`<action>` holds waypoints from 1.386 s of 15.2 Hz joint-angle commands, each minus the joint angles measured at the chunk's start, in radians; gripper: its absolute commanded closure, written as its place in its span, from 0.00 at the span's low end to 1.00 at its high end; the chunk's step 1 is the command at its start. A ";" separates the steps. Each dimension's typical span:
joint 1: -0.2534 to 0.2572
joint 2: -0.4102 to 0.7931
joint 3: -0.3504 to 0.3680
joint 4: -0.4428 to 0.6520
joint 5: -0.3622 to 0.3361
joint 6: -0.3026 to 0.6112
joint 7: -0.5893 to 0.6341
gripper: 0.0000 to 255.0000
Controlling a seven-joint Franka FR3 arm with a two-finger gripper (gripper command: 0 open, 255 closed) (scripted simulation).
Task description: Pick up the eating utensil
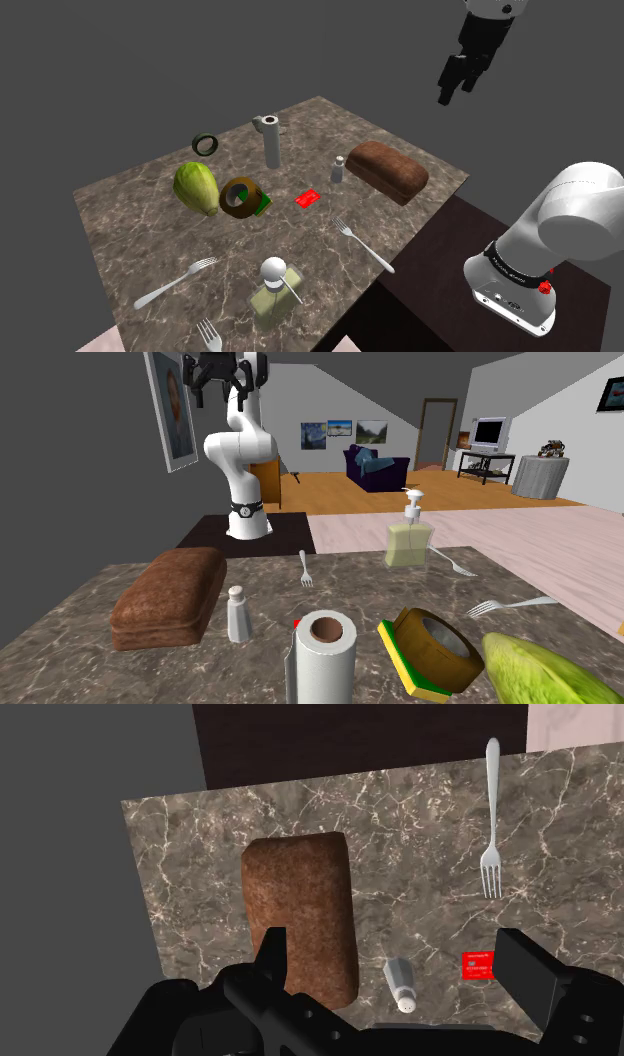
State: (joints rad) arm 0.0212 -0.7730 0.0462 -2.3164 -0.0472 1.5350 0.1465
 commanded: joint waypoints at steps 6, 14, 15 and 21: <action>0.018 -0.018 0.047 -0.164 0.045 0.157 0.071 0.00; 0.056 0.045 0.139 -0.364 0.121 0.442 0.185 0.00; 0.061 0.062 0.152 -0.383 0.130 0.482 0.200 0.00; 0.084 0.219 0.238 -0.464 0.178 0.737 0.291 0.00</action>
State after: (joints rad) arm 0.0998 -0.5869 0.2650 -2.7698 0.1208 2.2230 0.4166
